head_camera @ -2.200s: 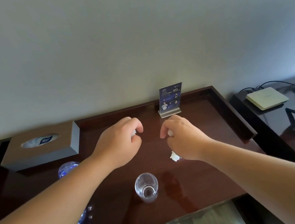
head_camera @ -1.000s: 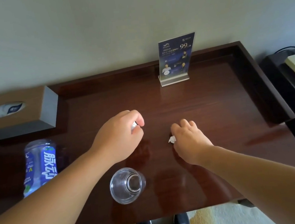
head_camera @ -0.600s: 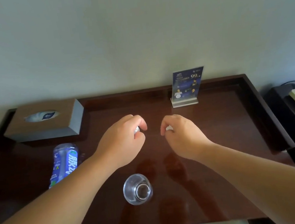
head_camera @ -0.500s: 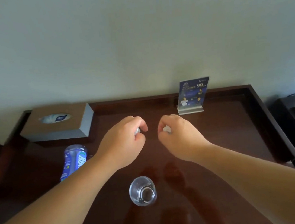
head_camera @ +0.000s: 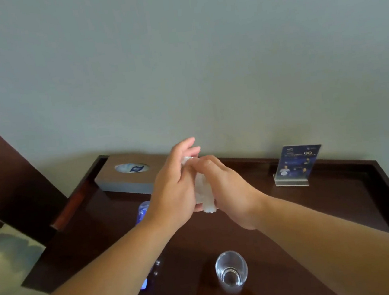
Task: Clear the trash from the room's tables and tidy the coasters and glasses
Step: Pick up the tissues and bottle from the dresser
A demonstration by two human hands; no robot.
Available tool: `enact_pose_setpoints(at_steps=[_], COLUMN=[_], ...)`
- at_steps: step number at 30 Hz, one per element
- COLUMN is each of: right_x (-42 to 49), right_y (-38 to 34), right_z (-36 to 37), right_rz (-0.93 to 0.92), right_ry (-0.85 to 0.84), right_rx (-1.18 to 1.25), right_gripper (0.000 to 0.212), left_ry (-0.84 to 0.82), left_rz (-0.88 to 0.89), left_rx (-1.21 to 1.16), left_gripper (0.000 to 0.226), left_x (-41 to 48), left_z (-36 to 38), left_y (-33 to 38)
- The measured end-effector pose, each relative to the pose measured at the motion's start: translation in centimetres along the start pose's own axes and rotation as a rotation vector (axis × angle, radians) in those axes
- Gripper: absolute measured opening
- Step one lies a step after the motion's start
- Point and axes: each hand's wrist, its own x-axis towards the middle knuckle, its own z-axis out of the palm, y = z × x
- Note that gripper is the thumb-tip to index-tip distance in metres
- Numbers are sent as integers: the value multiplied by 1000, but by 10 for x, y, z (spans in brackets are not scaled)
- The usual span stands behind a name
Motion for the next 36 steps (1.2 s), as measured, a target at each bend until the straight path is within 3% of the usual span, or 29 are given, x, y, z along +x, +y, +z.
enact_pose_setpoints(at_steps=[3, 11, 16, 21, 27, 33, 36], right_x=[5, 24, 32, 32, 35, 31, 28], right_y=[-11, -12, -6, 4, 18, 38, 50], right_z=[19, 71, 96, 104, 102, 101, 96], right_rz=[-56, -120, -149, -104, -62, -71, -56], right_ry=[15, 137, 246, 356, 451, 448, 446], right_rx=[-7, -96, -215, -449, -609, -668, -642], right_gripper=[26, 19, 11, 13, 25, 29, 25], left_ry=[-113, -329, -429, -384, -241, -314, -305], left_rz=[55, 116, 123, 166, -28, -238, -310], left_rx=[9, -14, -22, 125, 395, 883, 979], left_gripper=[41, 81, 81, 72, 65, 76, 80], left_x=[-3, -3, -2, -1, 1, -18, -24], left_z=[-16, -76, -111, -139, -155, -132, -115], left_y=[-5, -25, -43, -62, -99, -142, -162])
